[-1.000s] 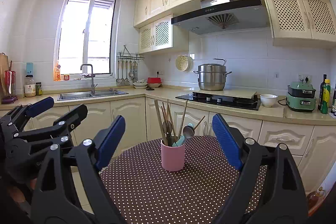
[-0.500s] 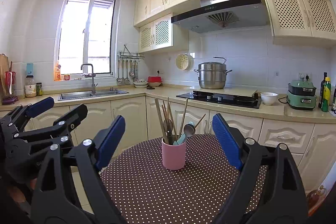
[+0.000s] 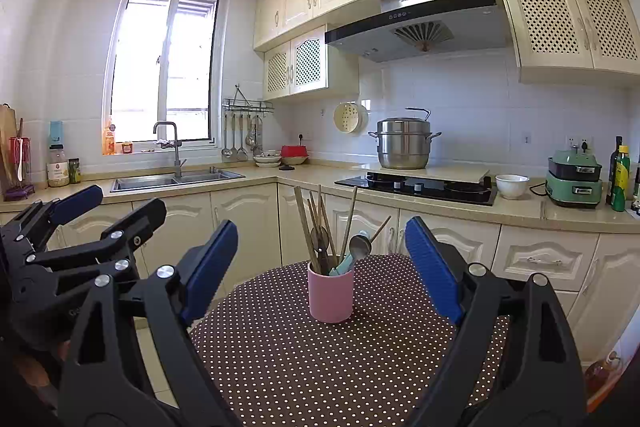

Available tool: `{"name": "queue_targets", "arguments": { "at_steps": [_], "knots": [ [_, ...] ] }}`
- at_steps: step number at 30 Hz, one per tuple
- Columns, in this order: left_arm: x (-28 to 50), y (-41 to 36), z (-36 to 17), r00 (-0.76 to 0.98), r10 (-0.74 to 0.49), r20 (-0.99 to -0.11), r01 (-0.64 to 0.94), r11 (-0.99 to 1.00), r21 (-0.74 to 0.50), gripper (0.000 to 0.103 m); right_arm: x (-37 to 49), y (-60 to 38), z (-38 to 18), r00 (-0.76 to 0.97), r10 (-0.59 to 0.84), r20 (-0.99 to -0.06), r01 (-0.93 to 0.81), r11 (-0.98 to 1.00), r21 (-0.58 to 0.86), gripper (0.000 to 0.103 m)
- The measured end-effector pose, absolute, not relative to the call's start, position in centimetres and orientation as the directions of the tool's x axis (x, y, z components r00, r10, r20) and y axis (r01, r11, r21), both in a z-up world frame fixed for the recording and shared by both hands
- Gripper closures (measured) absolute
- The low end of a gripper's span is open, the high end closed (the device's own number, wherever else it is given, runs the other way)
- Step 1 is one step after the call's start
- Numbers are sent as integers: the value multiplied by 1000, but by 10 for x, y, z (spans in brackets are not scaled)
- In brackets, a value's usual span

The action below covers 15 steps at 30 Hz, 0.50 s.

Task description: Organize utensils

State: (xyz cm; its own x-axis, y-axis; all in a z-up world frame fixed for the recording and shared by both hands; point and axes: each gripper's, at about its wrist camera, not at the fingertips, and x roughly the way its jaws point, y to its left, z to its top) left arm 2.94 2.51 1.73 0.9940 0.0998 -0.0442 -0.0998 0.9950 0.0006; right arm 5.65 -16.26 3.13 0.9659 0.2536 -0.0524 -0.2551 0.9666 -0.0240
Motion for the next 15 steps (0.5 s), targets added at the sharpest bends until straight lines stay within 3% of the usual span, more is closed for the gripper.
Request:
{"name": "queue_targets", "arguments": {
  "at_steps": [15],
  "knots": [
    [31,29,15,994,101,-45,-101,995,5,18,56,-162,30,965,254,-57,-255,967,-19,18]
  ]
}}
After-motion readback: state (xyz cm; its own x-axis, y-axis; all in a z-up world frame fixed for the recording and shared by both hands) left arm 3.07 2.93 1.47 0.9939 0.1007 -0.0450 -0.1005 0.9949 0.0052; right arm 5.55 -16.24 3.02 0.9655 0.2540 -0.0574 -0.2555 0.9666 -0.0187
